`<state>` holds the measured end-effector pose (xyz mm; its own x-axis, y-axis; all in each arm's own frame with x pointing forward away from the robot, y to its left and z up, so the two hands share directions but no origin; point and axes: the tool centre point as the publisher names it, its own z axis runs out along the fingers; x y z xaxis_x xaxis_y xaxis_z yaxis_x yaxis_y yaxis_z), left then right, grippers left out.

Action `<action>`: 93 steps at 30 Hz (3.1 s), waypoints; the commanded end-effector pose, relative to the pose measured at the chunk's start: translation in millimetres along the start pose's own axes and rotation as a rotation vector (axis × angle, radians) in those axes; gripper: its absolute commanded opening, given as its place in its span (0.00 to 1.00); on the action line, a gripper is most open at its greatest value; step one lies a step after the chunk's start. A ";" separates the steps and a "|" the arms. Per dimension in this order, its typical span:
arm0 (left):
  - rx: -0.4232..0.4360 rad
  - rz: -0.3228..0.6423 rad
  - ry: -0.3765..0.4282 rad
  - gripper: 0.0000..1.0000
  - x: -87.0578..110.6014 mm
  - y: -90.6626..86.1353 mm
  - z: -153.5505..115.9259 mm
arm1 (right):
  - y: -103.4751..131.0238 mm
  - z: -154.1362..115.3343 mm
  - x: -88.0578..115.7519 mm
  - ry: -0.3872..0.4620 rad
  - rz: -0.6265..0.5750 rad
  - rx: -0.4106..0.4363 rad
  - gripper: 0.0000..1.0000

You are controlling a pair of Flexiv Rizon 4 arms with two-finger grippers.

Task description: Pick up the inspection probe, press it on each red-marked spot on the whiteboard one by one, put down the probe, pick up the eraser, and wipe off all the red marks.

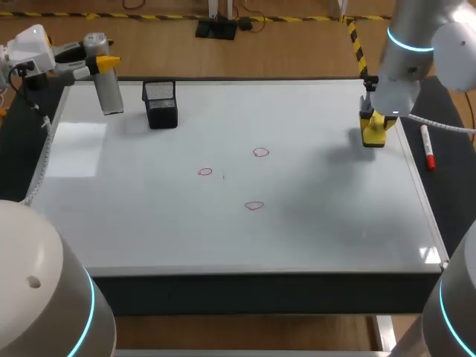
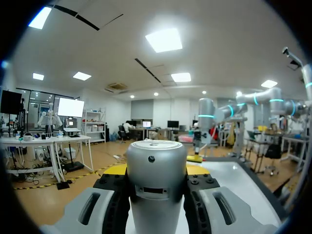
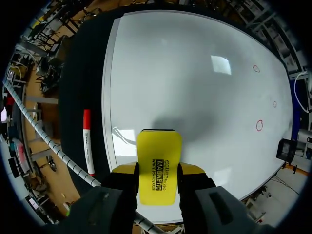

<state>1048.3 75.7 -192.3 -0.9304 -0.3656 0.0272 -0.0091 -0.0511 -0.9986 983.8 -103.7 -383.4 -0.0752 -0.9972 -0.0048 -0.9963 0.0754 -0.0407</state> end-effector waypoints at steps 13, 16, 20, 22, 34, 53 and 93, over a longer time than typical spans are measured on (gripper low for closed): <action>0.044 0.012 0.126 0.00 56.8 -5.4 43.9 | 0.3 -0.9 0.9 0.002 -0.003 0.002 0.00; 0.060 0.013 0.171 0.00 75.6 -4.7 55.6 | 0.3 -0.9 0.9 0.002 -0.003 0.002 0.00; 0.059 0.003 0.218 0.00 102.0 -1.2 70.1 | 0.3 -0.9 0.9 0.002 -0.003 0.002 0.00; 0.068 0.001 0.243 0.00 115.7 0.4 76.4 | 0.3 -0.9 0.9 0.002 -0.003 0.002 0.00; 0.084 -0.037 0.298 0.00 176.2 18.4 108.3 | 0.3 -0.9 0.9 0.002 -0.003 0.002 0.00; 0.106 -0.030 0.354 0.00 203.8 56.7 133.1 | 0.3 -0.9 0.9 0.002 -0.003 0.002 0.00; 0.098 -0.011 0.393 0.00 211.6 90.5 143.4 | 0.3 -0.9 0.9 0.002 -0.003 0.002 0.00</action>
<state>905.7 -140.7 -268.6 -0.9998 0.0221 0.0009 -0.0042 -0.1466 -0.9892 983.5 -103.8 -383.7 -0.0752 -0.9972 -0.0054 -0.9963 0.0754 -0.0421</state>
